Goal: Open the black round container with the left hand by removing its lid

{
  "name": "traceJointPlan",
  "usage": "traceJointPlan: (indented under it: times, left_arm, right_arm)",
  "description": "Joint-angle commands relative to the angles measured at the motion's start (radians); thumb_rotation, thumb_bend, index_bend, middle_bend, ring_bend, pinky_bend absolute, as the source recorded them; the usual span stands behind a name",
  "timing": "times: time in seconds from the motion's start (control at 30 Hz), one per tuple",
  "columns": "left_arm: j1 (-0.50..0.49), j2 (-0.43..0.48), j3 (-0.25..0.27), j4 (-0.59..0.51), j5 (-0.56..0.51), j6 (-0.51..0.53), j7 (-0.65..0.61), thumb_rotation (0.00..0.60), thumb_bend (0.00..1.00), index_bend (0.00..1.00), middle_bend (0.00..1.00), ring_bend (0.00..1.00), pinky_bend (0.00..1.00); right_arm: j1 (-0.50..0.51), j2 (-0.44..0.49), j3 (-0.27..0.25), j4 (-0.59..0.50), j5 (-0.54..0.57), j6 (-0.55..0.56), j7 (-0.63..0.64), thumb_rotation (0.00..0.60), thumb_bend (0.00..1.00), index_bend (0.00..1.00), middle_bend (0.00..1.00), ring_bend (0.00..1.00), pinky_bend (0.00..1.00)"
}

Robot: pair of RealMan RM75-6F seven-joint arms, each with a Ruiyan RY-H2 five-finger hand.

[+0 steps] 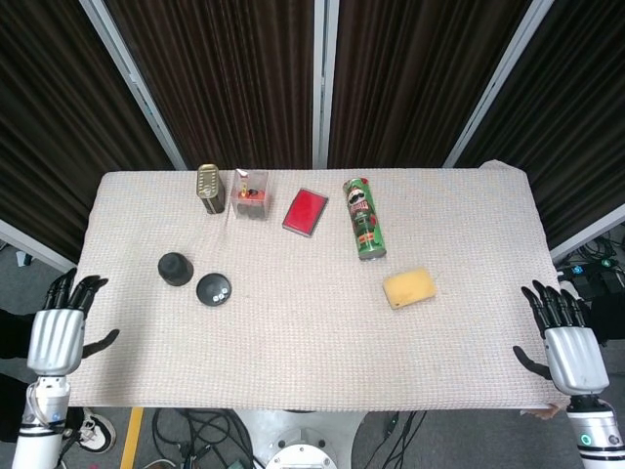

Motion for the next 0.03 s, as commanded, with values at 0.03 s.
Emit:
traceJointPlan:
  times: [0.03]
  left_arm:
    - [0.029,0.019,0.017,0.004,0.010,0.004,-0.037,0.600,0.07,0.20,0.19,0.06,0.12]
  right_arm:
    - [0.000,-0.003,-0.003,0.003,-0.003,-0.002,-0.003,0.600,0.12,0.00,0.00,0.00,0.00]
